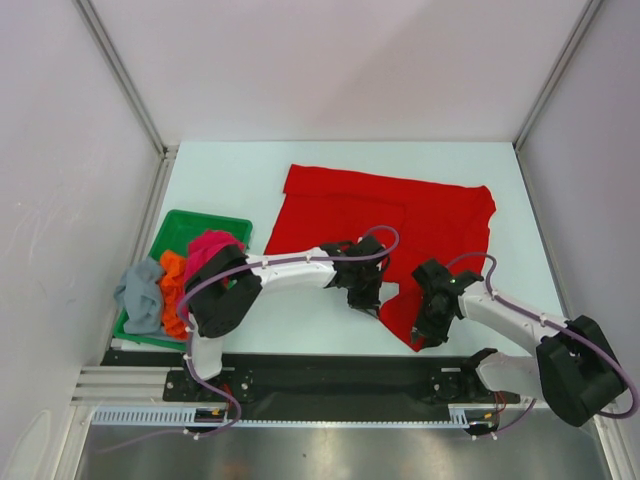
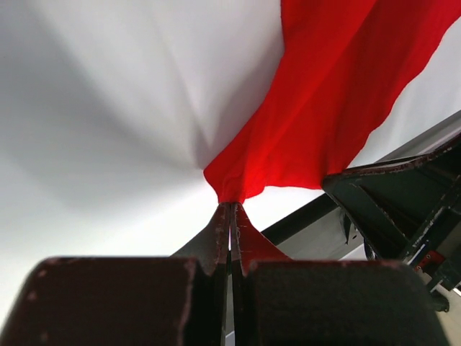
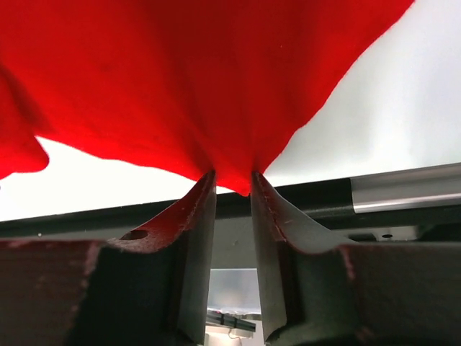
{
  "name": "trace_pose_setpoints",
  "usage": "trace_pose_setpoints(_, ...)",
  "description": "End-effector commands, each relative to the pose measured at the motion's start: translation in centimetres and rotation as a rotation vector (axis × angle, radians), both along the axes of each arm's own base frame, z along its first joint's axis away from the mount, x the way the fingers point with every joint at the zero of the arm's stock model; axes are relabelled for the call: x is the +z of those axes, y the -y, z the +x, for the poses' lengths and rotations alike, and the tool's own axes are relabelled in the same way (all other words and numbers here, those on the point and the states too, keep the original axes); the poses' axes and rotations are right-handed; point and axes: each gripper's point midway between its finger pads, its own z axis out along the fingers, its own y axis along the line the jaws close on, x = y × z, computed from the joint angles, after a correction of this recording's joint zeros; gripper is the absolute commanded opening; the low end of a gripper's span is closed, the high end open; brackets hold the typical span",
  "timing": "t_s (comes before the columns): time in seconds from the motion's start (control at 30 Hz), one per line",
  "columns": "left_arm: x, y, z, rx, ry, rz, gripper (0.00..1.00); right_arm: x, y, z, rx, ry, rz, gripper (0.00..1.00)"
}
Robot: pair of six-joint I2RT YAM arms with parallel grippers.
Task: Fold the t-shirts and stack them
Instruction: Fold the tshirt
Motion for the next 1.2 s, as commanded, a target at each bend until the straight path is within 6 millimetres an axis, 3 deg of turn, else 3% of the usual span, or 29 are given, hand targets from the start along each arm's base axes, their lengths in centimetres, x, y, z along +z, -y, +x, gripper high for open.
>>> trace_pose_setpoints(0.0, 0.7, 0.1, 0.3, -0.025, 0.015, -0.034, 0.00, -0.5, 0.2, 0.3, -0.032, 0.014, -0.022, 0.31)
trace_pose_setpoints(0.17, 0.5, -0.1, 0.1, -0.025, 0.012, -0.034, 0.00, -0.8, 0.4, -0.2, -0.041, 0.002, -0.026, 0.30)
trace_pose_setpoints(0.47, 0.6, 0.0, 0.2, -0.026, 0.010, -0.045, 0.00, 0.4, 1.0, -0.9, -0.049, 0.008, -0.054, 0.35)
trace_pose_setpoints(0.9, 0.8, -0.1, 0.1, -0.023, 0.014, -0.056, 0.00, -1.3, 0.1, -0.6, -0.044, -0.012, -0.043, 0.33)
trace_pose_setpoints(1.0, 0.7, -0.2, 0.0, -0.021, 0.013, -0.059, 0.00, -1.4, 0.3, -0.5, -0.048, -0.016, -0.057, 0.29)
trace_pose_setpoints(1.1, 0.5, -0.5, -0.1, -0.019, 0.011, -0.056, 0.00, -1.3, 0.4, -0.3, -0.049, -0.017, -0.057, 0.03)
trace_pose_setpoints(1.17, 0.4, -0.6, -0.2, -0.021, 0.010, -0.055, 0.00, -0.5, 0.4, -0.1, -0.053, -0.005, -0.051, 0.00)
